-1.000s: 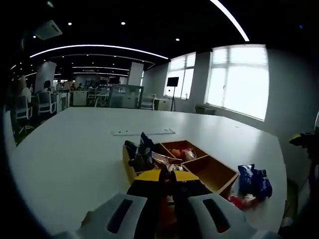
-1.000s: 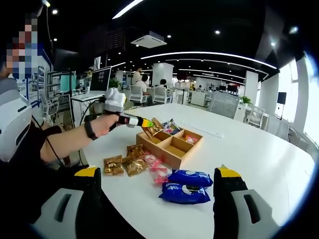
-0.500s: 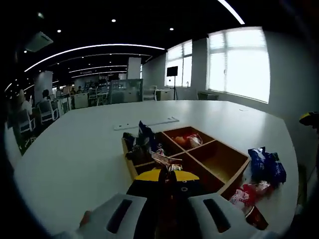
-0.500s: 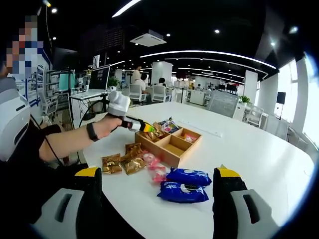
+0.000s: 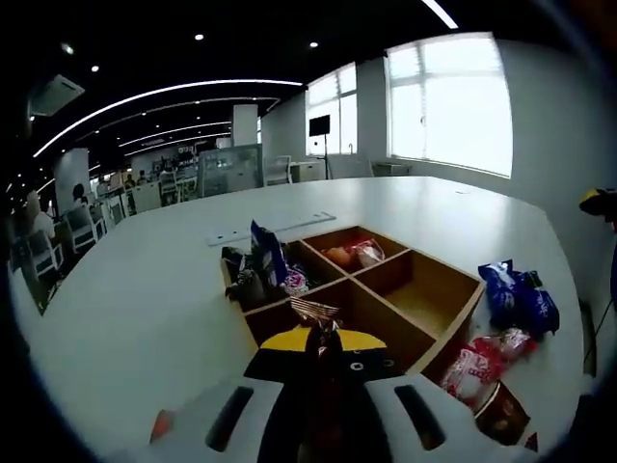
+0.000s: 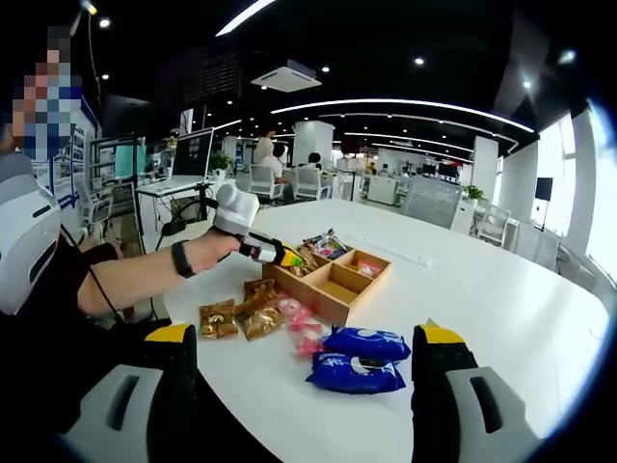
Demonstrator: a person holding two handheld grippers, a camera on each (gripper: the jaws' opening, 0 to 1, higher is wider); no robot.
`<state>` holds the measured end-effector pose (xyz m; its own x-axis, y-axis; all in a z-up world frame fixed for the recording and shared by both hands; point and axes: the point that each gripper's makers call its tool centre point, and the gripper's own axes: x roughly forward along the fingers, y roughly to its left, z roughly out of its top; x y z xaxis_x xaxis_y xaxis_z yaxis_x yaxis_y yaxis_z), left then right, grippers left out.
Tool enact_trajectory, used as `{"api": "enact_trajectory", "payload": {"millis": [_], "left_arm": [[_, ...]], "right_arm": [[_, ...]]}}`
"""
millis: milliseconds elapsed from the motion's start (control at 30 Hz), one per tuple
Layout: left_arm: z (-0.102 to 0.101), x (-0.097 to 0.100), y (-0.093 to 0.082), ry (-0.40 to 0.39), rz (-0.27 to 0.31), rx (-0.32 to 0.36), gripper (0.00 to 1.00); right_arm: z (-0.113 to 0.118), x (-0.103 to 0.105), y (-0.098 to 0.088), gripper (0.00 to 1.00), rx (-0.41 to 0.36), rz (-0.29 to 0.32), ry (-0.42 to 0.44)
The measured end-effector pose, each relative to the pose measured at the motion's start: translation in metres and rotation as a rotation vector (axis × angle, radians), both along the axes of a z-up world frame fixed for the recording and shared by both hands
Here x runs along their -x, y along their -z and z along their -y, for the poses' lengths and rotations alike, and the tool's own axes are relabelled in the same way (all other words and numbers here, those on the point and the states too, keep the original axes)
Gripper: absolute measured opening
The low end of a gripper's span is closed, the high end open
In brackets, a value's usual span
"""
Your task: Pick up the scattered marshmallows, QQ candies, Oreo cookies, and mixed nuts on the table and sort them into separate containers
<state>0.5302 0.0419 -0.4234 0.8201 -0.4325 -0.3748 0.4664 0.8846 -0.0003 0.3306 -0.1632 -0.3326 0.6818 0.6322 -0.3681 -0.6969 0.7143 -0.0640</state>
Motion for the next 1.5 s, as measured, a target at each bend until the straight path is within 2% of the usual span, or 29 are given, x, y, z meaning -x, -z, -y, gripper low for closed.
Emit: {"api": "enact_trajectory", "payload": {"millis": [200, 433, 600, 700, 767, 900, 1033, 1067, 1133, 1233, 1367, 1500], "left_arm": [[0.005, 0.008, -0.002, 0.016, 0.027, -0.054, 0.14], [0.001, 0.002, -0.003, 0.019, 0.03, -0.068, 0.16], [0.0, 0.003, -0.004, 0.012, 0.046, -0.087, 0.21], [-0.002, 0.0, -0.008, -0.002, 0.055, -0.052, 0.3], [0.0, 0.002, -0.008, -0.001, 0.057, -0.043, 0.3], [-0.001, 0.0, -0.01, -0.008, 0.065, -0.034, 0.33], [-0.002, -0.001, -0.016, -0.019, 0.099, -0.032, 0.43], [-0.001, 0.002, -0.017, -0.021, 0.101, -0.032, 0.44], [-0.001, 0.005, -0.017, -0.027, 0.094, -0.023, 0.44], [-0.001, 0.009, -0.018, -0.031, 0.099, -0.002, 0.51], [-0.003, 0.008, -0.019, -0.029, 0.095, 0.038, 0.59], [-0.007, 0.007, -0.02, -0.028, 0.099, 0.044, 0.65]], "right_arm": [[-0.001, 0.0, 0.0, 0.88, -0.002, 0.001, -0.005], [-0.002, 0.002, 0.001, 0.88, 0.004, 0.001, -0.011], [-0.002, 0.001, 0.001, 0.88, 0.001, 0.002, -0.01], [-0.002, 0.001, 0.001, 0.88, 0.0, 0.001, -0.011], [-0.002, 0.001, 0.002, 0.88, 0.001, 0.0, -0.01], [-0.002, 0.001, 0.002, 0.88, 0.003, 0.0, -0.012], [-0.002, 0.001, 0.002, 0.88, 0.002, 0.001, -0.011], [-0.002, 0.001, 0.002, 0.88, 0.003, 0.0, -0.011], [-0.002, 0.001, 0.001, 0.88, 0.003, 0.002, -0.012], [-0.002, 0.001, 0.001, 0.88, 0.004, 0.003, -0.013], [-0.002, 0.001, 0.001, 0.88, 0.003, 0.002, -0.01], [-0.002, 0.001, 0.002, 0.88, 0.003, 0.002, -0.008]]}}
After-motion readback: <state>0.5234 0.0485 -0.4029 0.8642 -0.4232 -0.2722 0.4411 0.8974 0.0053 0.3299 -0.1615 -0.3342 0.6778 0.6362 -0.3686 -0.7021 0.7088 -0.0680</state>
